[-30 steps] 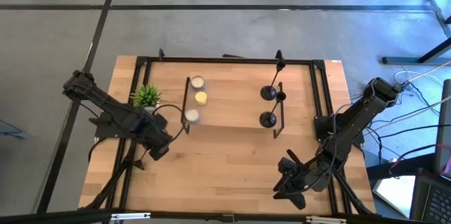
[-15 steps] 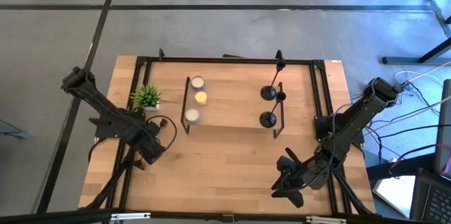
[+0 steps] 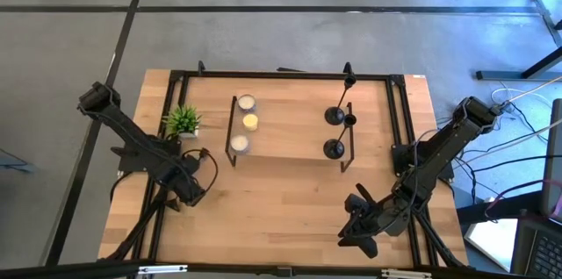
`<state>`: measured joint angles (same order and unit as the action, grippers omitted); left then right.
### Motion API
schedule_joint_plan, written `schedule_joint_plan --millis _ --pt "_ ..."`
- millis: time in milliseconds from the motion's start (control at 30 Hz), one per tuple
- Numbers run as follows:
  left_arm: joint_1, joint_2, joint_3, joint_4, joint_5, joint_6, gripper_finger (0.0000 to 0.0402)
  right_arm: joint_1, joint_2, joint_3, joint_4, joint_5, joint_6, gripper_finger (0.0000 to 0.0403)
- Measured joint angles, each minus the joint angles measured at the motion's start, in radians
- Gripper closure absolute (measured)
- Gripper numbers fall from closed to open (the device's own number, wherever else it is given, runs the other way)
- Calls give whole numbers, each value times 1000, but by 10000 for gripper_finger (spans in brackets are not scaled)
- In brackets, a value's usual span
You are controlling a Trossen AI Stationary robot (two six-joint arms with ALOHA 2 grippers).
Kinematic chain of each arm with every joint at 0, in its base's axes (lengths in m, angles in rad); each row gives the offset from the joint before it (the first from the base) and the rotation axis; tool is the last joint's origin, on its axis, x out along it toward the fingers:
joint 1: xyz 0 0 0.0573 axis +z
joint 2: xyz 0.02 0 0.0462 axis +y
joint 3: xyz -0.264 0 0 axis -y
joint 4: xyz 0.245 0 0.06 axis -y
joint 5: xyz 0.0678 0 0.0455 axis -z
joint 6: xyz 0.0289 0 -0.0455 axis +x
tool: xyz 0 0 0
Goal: Pick & Place candle stick holders
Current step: Put the black candle holder on the shelf
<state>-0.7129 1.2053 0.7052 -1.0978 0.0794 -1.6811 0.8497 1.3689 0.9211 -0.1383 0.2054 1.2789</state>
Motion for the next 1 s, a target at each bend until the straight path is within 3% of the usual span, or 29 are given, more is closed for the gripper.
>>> schedule_joint_plan --millis 233,467,767,1000 --pt "-61 0 -90 91 -2 -120 246 0 0 0 8 0 0 236" --pt "-99 0 -111 104 -23 -139 247 0 0 0 8 0 16 236" --pt "-86 0 -111 105 -156 -156 247 0 0 0 8 0 16 236" --pt "-63 4 -111 103 -172 -157 247 0 0 0 8 1 16 236"
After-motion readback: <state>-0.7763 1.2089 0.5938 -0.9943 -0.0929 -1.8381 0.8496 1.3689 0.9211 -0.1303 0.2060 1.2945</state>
